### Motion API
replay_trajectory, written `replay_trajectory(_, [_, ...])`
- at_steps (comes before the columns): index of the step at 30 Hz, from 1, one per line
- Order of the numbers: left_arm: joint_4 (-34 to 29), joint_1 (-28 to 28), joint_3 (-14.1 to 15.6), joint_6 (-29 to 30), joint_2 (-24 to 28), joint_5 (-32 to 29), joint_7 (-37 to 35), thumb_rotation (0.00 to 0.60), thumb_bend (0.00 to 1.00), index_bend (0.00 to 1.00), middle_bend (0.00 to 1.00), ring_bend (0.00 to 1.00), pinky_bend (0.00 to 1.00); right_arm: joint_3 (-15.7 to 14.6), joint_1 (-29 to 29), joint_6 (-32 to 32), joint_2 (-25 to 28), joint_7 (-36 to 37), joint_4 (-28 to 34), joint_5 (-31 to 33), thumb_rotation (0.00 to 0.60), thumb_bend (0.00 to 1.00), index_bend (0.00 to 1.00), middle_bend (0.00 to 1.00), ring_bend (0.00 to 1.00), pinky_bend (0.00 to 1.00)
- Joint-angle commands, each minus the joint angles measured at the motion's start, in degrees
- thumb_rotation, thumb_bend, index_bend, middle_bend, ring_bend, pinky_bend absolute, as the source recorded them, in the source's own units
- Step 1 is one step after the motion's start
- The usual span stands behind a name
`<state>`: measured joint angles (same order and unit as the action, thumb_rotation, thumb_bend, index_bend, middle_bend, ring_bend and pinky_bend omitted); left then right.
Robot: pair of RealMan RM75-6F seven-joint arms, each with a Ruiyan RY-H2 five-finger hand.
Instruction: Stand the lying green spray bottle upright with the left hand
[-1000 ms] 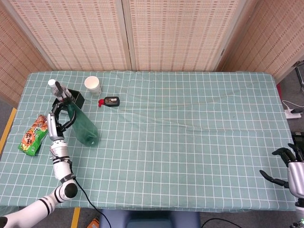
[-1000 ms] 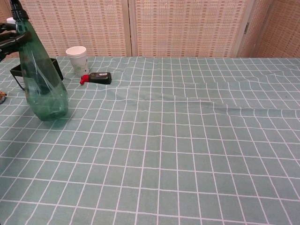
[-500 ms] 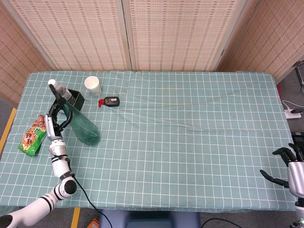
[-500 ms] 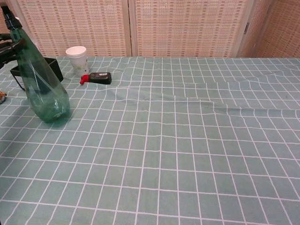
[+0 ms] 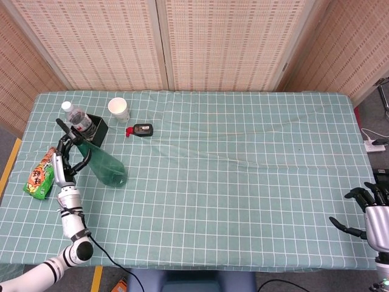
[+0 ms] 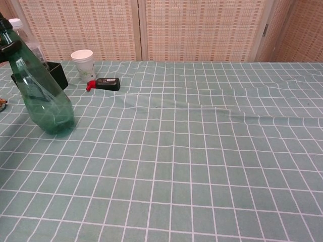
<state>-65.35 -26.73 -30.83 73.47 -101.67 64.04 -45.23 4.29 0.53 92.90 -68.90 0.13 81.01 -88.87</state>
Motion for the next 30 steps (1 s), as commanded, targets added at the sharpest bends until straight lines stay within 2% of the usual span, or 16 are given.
replay_trajectory(1, [-1.08,0.67,0.83,0.61,0.53,0.81,0.15,0.600,0.19,0.23,0.51,0.28,0.17,-0.02,0.00,0.24,-0.12,0.50,-0.37,-0.22,0.600,0.00,0.43,0.34,0.17,0.18])
replay_trajectory(12, [-4.67,1.94,2.26,1.95,1.97,2.34,1.14,0.600,0.17,0.10,0.50,0.27,0.17,-0.08,0.04,1.19,-0.70,2.17,-1.81,-0.94,0.600,0.00,0.44,0.34,0.18,0.19])
replay_trajectory(18, [-6.28,2.94,2.91,2.64,2.84,2.82,1.32,0.600,0.16,0.07,0.47,0.24,0.17,-0.12,0.02,1.49,-0.87,2.49,-2.12,-1.24,0.600,0.00,0.44,0.34,0.18,0.19])
replay_trajectory(22, [-7.74,3.91,3.40,3.76,3.61,3.52,1.29,0.600,0.16,0.05,0.42,0.21,0.17,-0.16,-0.02,1.66,-0.97,2.74,-2.39,-1.44,0.600,0.00,0.45,0.34,0.18,0.19])
replay_trajectory(30, [-11.17,5.93,4.72,6.04,4.97,4.95,1.83,0.600,0.16,0.05,0.37,0.21,0.17,-0.24,-0.08,2.14,-1.19,3.83,-3.15,-1.96,0.600,0.00,0.46,0.34,0.19,0.19])
